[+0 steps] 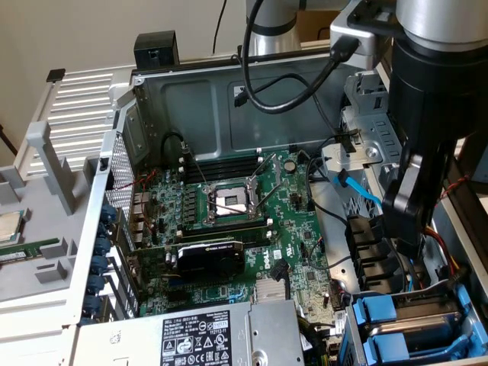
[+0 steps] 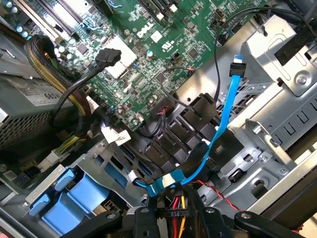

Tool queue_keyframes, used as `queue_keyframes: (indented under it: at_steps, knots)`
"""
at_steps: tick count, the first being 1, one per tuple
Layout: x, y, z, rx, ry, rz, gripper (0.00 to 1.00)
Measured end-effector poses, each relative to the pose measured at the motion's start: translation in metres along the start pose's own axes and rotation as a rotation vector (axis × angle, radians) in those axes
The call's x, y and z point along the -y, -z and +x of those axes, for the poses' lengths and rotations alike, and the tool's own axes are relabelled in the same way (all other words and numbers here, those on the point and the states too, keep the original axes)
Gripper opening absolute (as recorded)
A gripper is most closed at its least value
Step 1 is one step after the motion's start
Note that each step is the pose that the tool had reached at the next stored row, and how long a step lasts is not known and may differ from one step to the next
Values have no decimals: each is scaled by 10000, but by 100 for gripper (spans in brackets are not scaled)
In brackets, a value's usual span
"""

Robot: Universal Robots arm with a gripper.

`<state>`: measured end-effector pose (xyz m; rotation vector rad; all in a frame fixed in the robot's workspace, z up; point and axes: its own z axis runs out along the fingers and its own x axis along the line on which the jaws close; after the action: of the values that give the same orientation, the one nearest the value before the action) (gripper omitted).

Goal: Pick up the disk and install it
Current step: 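Insert the first disk wire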

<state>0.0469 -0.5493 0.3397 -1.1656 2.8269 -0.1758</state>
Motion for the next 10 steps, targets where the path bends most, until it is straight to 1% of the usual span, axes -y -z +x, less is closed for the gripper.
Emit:
queue_keyframes:
  at_steps: [2, 4, 10]
  knots:
    - [0, 0, 0, -45, -61, 39, 35]
    - [0, 0, 0, -73, -123, 61, 35]
    - [-2, 1, 0, -92, -265, 67, 35]
